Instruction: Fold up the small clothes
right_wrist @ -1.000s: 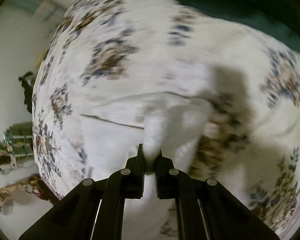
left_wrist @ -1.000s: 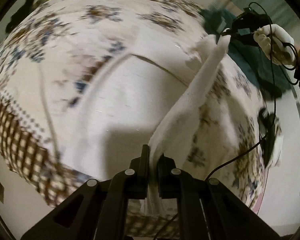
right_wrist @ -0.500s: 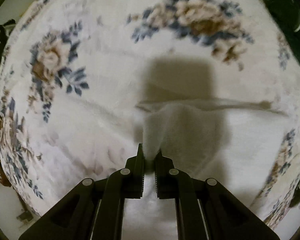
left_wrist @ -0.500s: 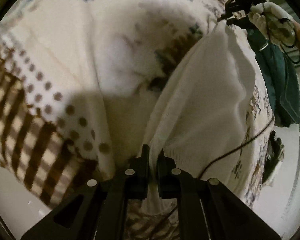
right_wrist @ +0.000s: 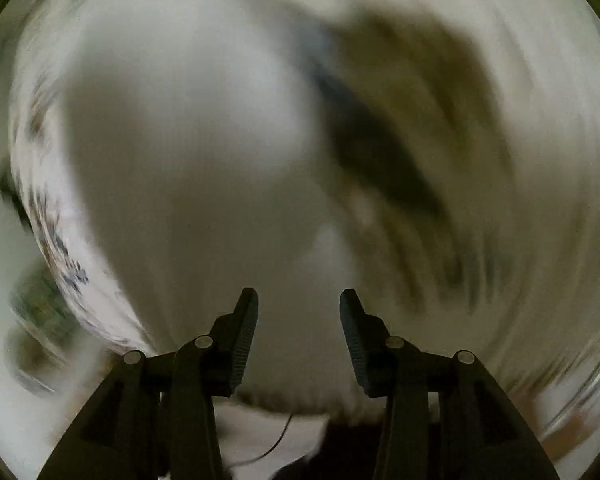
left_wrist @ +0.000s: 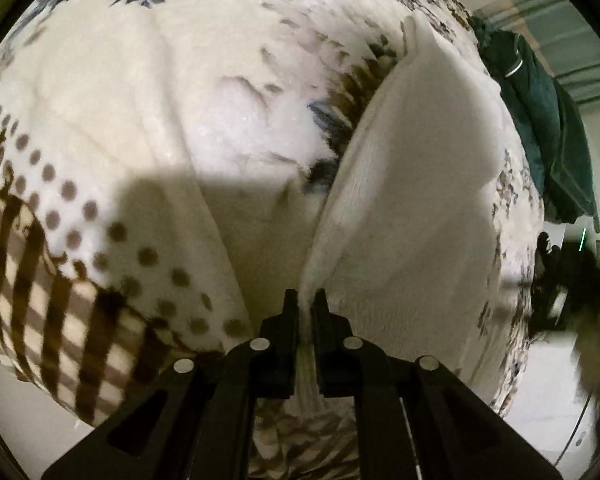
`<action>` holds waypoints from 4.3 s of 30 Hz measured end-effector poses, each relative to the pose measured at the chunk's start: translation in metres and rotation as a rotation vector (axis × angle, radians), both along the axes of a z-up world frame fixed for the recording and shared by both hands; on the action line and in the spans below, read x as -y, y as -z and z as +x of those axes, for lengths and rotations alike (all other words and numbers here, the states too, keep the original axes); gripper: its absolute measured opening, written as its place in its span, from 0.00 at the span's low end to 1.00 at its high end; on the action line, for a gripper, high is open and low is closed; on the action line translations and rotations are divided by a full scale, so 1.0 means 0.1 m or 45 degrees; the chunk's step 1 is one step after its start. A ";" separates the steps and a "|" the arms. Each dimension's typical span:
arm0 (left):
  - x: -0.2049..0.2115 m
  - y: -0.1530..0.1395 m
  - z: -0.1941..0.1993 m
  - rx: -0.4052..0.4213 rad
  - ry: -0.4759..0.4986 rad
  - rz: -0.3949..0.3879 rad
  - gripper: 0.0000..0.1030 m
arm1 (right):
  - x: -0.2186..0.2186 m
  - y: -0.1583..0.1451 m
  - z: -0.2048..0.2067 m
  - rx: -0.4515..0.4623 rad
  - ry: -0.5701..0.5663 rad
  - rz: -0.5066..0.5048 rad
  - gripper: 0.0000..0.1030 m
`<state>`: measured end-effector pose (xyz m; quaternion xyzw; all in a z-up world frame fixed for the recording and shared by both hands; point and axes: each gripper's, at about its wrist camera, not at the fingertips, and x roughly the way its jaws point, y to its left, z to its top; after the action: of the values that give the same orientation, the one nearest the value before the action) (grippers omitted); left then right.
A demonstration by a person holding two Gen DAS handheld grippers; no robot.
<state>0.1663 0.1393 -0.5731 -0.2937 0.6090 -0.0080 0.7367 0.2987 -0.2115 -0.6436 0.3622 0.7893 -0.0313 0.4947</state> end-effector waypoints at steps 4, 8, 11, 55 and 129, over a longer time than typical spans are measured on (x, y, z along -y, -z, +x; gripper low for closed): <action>0.03 -0.01 -0.01 -0.014 0.018 0.040 0.05 | 0.21 0.57 -0.87 -0.088 0.442 0.267 0.51; 0.10 -0.05 0.02 -0.024 0.062 0.114 0.05 | 0.20 0.66 -1.13 0.091 0.650 0.358 0.22; 0.10 -0.09 0.02 -0.025 0.083 0.157 0.05 | 0.20 0.43 -1.25 0.216 0.595 0.254 0.08; -0.06 -0.18 -0.14 0.029 0.014 0.040 0.40 | -0.10 -0.03 -1.55 0.215 -0.098 0.250 0.55; 0.51 -0.37 4.11 0.386 0.416 0.288 0.06 | 0.45 -0.99 3.04 1.053 -0.228 -0.213 0.05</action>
<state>0.5777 0.0883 -0.5360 -0.1026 0.5279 -0.1027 0.8368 0.6031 -0.2569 -0.5445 0.2331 0.5475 0.0958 0.7979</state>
